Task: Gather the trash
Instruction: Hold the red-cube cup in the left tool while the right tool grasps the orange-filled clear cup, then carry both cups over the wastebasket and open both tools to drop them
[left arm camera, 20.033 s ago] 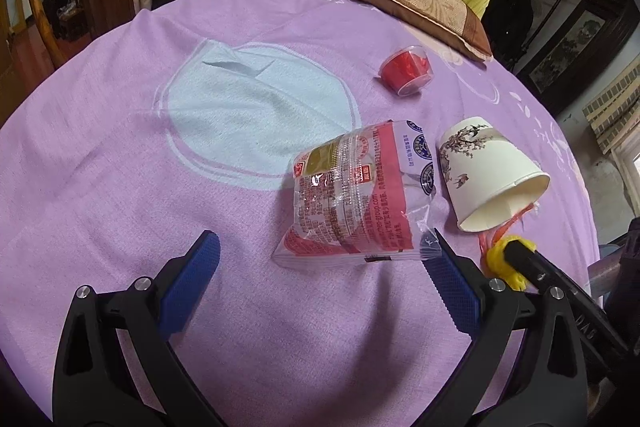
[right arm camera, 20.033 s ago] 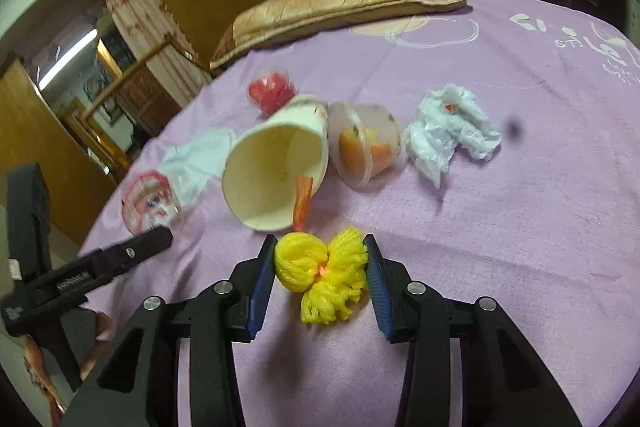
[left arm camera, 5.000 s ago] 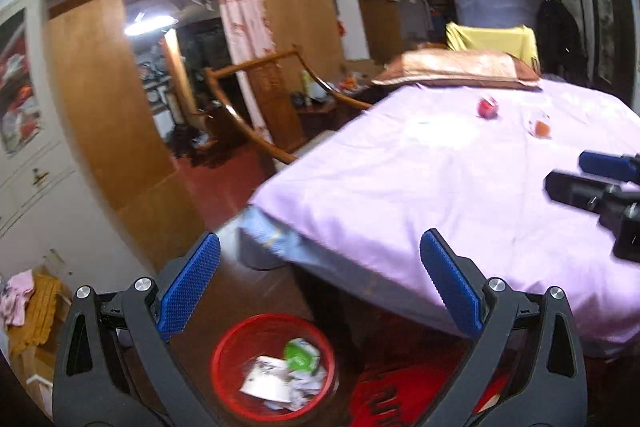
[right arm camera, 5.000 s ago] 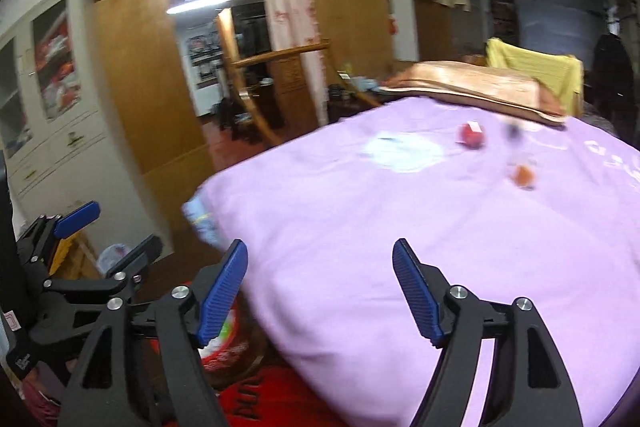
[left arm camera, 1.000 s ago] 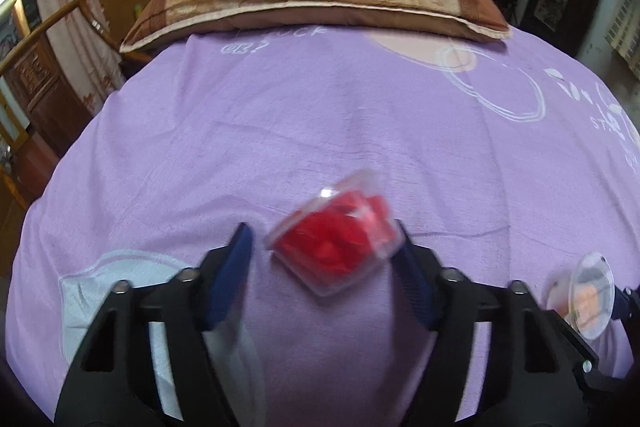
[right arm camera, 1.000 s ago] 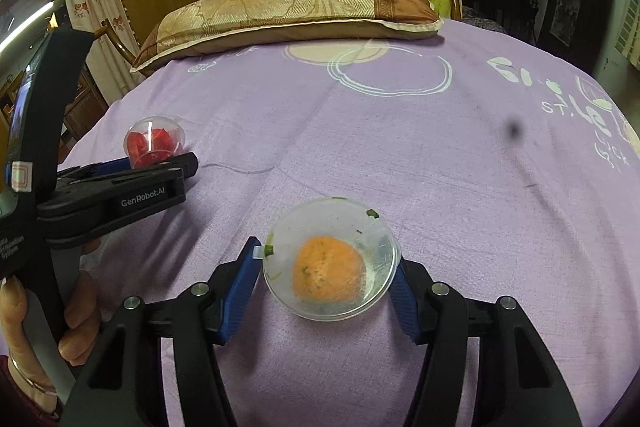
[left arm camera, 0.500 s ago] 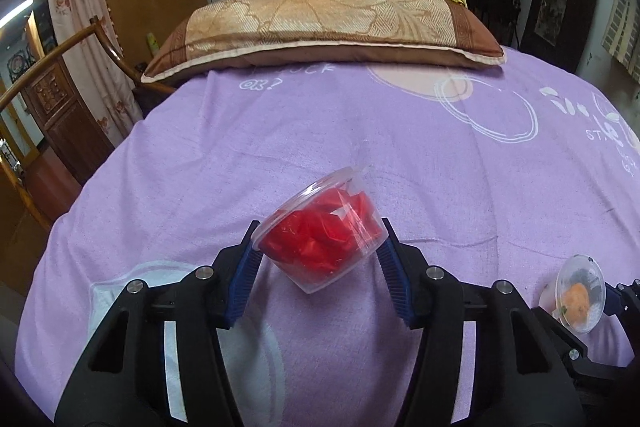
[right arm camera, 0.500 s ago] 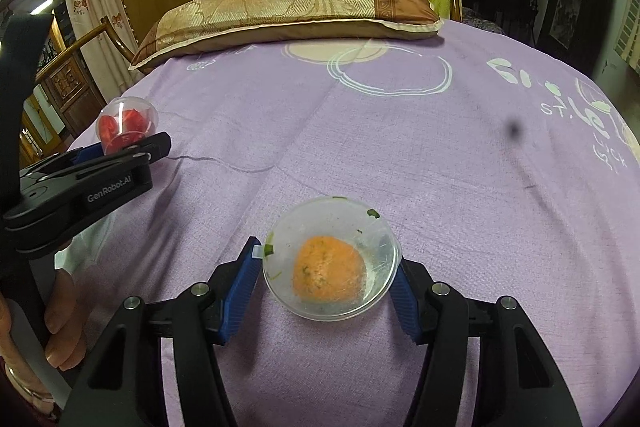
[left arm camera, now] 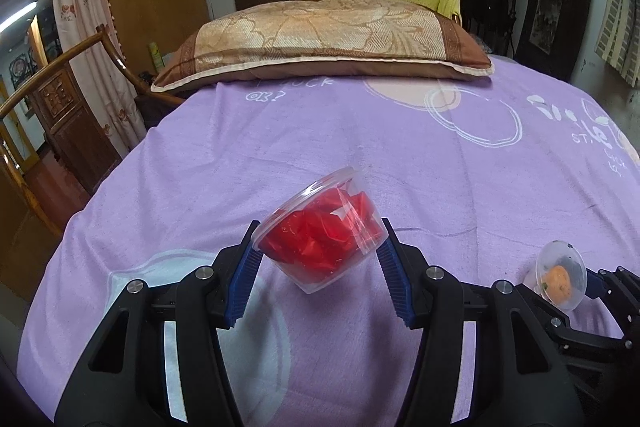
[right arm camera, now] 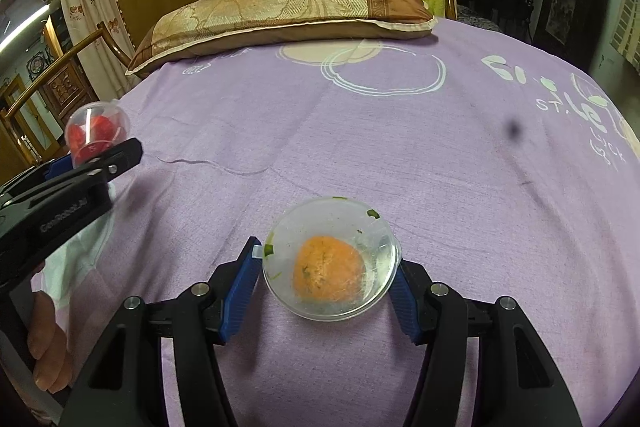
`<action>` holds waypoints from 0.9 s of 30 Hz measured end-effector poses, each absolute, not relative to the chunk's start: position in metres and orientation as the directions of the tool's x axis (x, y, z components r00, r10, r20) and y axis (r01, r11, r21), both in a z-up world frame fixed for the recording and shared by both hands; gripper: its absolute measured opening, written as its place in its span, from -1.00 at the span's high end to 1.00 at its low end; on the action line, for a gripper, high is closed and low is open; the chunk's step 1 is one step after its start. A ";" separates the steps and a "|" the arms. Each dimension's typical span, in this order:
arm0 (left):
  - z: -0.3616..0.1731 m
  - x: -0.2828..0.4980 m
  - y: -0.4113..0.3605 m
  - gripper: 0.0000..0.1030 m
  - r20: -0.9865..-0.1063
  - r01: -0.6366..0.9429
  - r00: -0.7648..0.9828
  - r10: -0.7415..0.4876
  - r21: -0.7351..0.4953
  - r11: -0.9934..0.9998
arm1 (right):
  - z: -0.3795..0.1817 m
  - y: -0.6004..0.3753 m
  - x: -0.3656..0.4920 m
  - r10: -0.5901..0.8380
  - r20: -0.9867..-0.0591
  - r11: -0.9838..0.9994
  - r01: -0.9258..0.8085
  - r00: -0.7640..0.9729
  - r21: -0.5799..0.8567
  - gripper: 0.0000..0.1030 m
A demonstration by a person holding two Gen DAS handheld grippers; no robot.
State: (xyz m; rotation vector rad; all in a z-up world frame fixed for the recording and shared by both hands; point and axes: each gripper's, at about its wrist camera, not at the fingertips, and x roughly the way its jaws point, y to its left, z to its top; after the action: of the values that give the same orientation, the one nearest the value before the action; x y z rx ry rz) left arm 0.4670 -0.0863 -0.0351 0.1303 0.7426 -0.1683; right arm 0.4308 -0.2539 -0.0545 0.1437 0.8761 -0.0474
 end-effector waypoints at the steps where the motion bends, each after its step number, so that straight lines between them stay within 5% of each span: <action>1: -0.034 0.465 -0.085 -0.09 -0.679 0.195 0.726 -0.106 0.055 0.979 | -0.054 -0.254 0.431 0.015 -0.768 0.989 0.103 0.640 0.105 -0.17; 11: -0.008 0.395 -0.041 -0.09 -0.621 0.163 0.773 -0.133 -0.009 0.987 | -0.033 -0.245 0.393 -0.080 -0.686 0.992 0.123 0.723 0.014 -0.16; 27: 0.032 0.269 0.007 -0.09 -0.548 0.138 0.828 -0.122 -0.013 0.990 | 0.048 -0.190 0.240 -0.011 -0.472 0.998 -0.018 0.882 -0.057 -0.16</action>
State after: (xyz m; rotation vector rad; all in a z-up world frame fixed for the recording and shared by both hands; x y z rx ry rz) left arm 0.2691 0.0071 0.0324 0.0275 0.5795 -0.1379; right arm 0.2401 -0.1903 0.0476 -0.0607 0.4913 0.0038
